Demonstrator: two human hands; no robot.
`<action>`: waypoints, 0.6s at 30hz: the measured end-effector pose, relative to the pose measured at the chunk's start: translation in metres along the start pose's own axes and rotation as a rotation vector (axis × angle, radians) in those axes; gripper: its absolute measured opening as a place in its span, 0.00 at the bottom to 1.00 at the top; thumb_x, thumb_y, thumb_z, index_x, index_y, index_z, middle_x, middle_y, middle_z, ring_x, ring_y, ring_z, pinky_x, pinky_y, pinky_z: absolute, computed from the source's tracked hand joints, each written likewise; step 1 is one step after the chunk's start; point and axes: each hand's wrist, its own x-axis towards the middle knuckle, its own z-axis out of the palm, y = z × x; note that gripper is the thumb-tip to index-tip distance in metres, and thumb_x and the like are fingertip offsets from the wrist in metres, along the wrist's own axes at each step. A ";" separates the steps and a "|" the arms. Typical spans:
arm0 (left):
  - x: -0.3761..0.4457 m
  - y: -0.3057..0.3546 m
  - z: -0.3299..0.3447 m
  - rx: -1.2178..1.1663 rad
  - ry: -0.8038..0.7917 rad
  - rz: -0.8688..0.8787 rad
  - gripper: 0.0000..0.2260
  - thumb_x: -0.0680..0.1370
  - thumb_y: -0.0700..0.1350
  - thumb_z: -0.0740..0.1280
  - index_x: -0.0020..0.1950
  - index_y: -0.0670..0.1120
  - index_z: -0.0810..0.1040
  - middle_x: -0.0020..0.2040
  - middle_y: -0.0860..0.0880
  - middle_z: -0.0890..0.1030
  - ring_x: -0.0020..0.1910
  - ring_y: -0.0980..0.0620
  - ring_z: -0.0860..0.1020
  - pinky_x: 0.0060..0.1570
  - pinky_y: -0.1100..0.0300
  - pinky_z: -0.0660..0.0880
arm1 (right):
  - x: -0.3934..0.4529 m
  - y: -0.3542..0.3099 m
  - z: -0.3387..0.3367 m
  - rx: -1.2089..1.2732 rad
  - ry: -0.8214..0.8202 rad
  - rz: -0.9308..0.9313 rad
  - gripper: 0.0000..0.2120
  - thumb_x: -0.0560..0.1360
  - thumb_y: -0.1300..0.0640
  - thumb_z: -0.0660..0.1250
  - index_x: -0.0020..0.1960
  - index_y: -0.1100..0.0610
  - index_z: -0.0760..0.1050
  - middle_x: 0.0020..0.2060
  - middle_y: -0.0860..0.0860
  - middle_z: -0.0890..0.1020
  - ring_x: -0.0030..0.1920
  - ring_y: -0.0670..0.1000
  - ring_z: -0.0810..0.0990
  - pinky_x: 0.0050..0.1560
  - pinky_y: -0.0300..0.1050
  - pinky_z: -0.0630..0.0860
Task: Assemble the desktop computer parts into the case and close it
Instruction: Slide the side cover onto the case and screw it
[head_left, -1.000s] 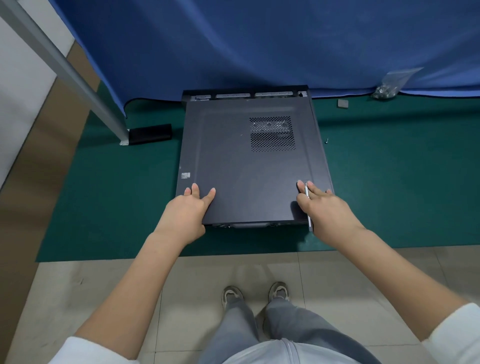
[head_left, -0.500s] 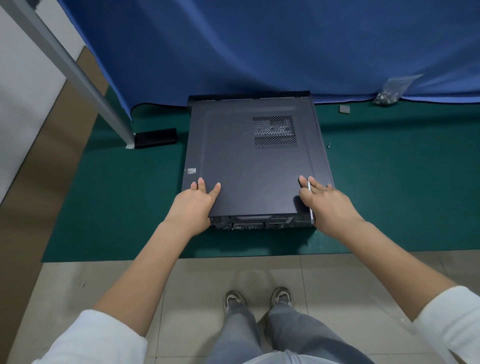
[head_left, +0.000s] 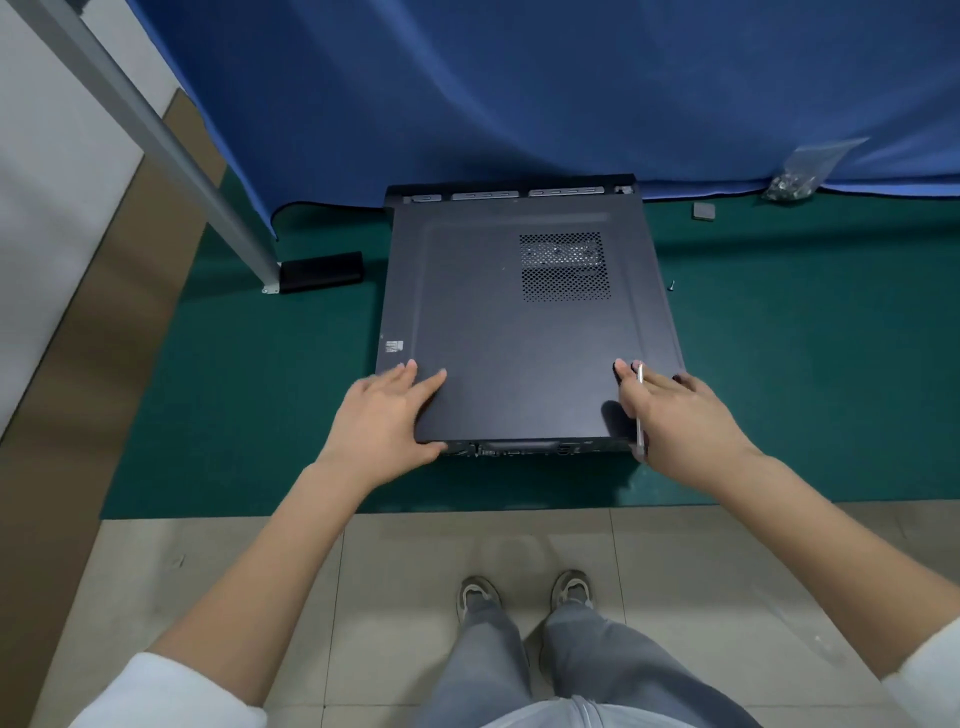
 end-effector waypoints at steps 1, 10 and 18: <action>-0.002 -0.004 0.000 -0.135 0.050 -0.033 0.42 0.71 0.66 0.67 0.78 0.55 0.52 0.79 0.46 0.51 0.76 0.49 0.53 0.72 0.53 0.57 | 0.002 0.002 -0.002 0.087 0.004 0.022 0.39 0.72 0.47 0.70 0.74 0.58 0.54 0.70 0.49 0.64 0.76 0.48 0.52 0.73 0.52 0.54; 0.023 -0.003 0.018 -0.048 -0.151 -0.053 0.53 0.70 0.59 0.70 0.75 0.54 0.30 0.72 0.39 0.26 0.71 0.37 0.26 0.74 0.42 0.38 | 0.016 0.026 -0.002 0.057 -0.131 -0.068 0.21 0.71 0.64 0.63 0.45 0.48 0.50 0.76 0.45 0.37 0.76 0.53 0.34 0.72 0.62 0.56; 0.019 -0.004 0.018 -0.080 -0.149 0.019 0.48 0.72 0.54 0.68 0.76 0.55 0.32 0.74 0.42 0.27 0.71 0.40 0.26 0.73 0.47 0.36 | 0.008 0.034 -0.003 0.068 -0.055 -0.095 0.21 0.70 0.66 0.62 0.44 0.49 0.51 0.77 0.47 0.39 0.76 0.53 0.35 0.72 0.51 0.58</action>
